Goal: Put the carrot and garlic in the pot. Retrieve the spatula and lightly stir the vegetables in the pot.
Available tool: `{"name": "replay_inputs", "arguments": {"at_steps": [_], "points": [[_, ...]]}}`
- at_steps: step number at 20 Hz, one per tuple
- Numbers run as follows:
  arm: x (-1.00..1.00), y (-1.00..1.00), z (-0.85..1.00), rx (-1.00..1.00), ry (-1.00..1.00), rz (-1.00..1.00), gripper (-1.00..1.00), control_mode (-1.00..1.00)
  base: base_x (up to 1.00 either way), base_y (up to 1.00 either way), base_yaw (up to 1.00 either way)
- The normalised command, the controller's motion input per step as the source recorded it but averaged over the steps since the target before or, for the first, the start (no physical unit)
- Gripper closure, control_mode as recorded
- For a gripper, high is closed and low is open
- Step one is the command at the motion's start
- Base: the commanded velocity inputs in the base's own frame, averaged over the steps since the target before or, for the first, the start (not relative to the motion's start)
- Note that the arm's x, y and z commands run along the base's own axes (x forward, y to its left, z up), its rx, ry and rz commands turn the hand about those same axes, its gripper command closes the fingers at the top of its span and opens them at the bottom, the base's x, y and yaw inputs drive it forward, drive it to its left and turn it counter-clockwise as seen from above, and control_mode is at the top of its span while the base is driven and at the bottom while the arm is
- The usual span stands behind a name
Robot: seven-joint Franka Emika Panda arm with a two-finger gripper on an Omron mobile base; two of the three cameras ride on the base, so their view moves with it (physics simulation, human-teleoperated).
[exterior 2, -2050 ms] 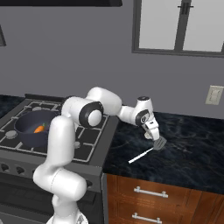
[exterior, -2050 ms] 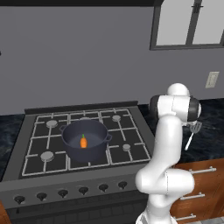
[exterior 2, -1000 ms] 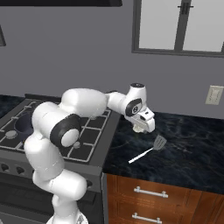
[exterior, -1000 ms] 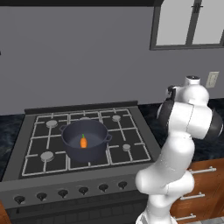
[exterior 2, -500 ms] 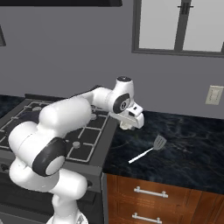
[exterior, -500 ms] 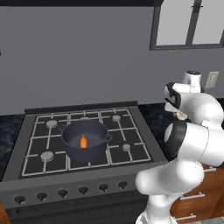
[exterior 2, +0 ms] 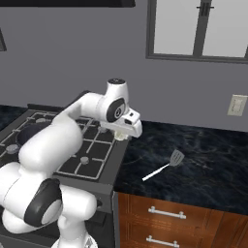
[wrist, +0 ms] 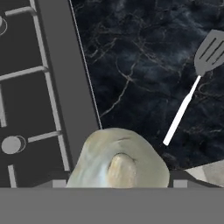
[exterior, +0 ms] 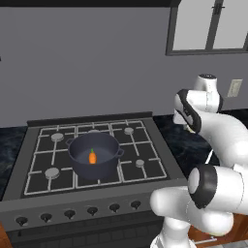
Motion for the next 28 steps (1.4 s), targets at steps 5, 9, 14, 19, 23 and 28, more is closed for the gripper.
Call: {"name": "replay_inputs", "arguments": {"at_steps": [5, 9, 14, 19, 23, 28], "points": [[-0.23, 0.70, 0.27, 0.00, 0.00, 0.13, 1.00, -1.00, 0.00, 0.00, 0.00], [-0.15, 0.74, 0.20, 0.00, -0.01, 0.08, 1.00, -1.00, 0.00, 0.00, 0.00], [-0.02, 0.78, 0.15, 0.00, 0.00, 0.04, 1.00, -1.00, 0.00, 0.00, 0.00], [0.00, 0.79, 0.08, 0.00, 0.01, 0.00, 1.00, -1.00, 0.00, 0.00, 0.00], [0.00, 0.74, 0.06, 0.00, 0.04, 0.00, 1.00, -1.00, 0.00, 0.00, 0.00], [0.00, 0.76, 0.00, 0.00, 0.04, 0.01, 1.00, -1.00, 0.00, 0.00, 0.00]]}}
